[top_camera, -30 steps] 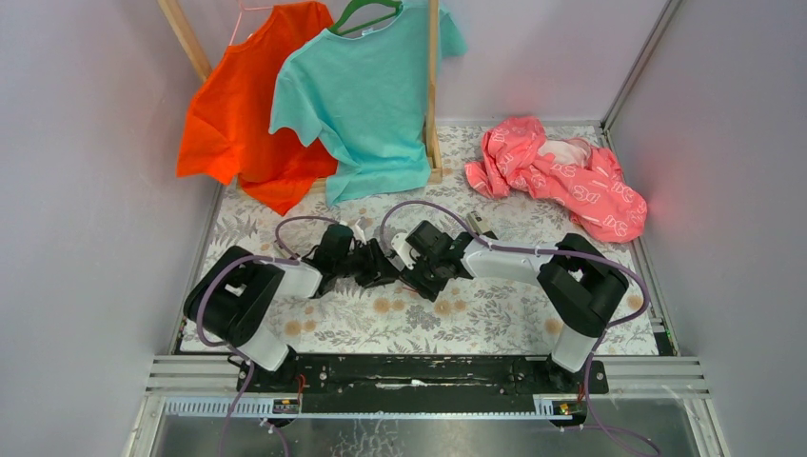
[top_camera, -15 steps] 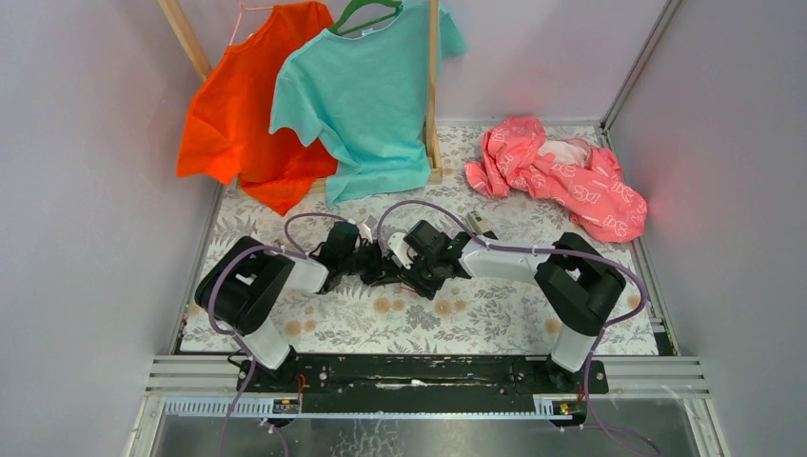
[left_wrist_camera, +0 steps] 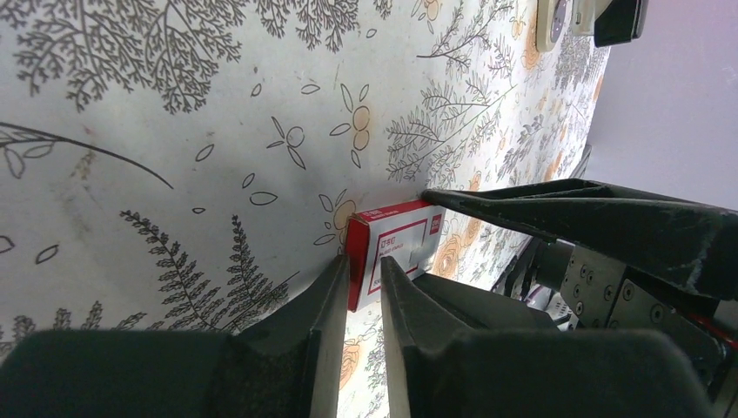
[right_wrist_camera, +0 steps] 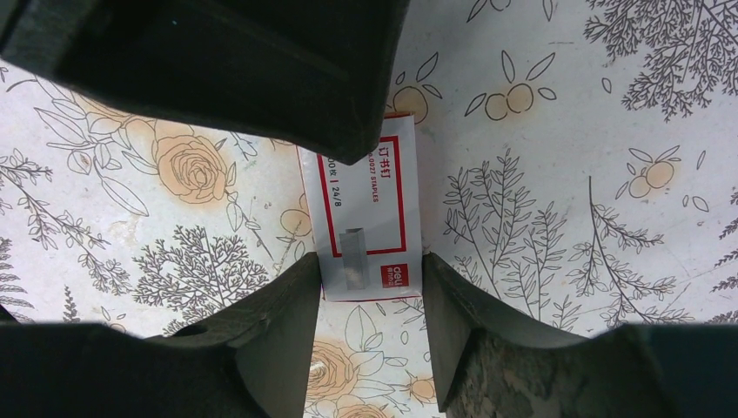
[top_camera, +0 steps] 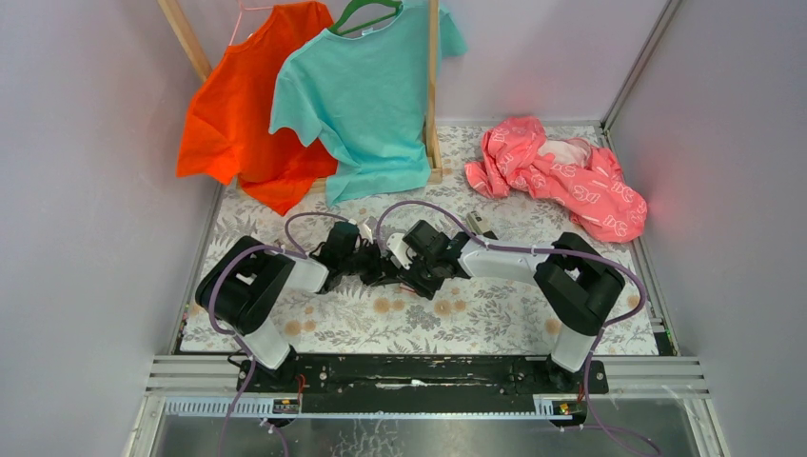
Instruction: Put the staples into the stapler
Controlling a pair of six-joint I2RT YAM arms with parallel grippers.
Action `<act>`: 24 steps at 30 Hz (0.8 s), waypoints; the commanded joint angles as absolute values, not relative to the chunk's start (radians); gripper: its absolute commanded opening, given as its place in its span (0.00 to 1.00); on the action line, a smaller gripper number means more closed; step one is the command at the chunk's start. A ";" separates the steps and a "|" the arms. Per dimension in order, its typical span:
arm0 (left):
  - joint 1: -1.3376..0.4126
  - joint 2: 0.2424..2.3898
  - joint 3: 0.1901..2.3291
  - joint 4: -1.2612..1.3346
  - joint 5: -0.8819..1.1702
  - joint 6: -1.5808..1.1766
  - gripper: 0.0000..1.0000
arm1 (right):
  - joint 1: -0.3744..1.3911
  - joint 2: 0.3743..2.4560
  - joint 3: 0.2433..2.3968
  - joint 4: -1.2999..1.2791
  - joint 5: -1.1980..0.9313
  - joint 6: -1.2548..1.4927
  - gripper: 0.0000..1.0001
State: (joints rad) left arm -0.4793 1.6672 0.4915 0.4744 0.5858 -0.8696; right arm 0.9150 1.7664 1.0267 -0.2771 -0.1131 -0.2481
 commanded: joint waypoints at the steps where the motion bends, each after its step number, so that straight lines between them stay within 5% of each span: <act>1: -0.476 1.681 0.495 0.504 0.613 -0.856 0.25 | 0.939 1.833 1.015 -0.312 -0.116 -0.261 0.51; 24: -0.449 1.712 0.472 0.575 0.680 -0.903 0.21 | 0.962 1.844 1.021 -0.290 -0.120 -0.284 0.52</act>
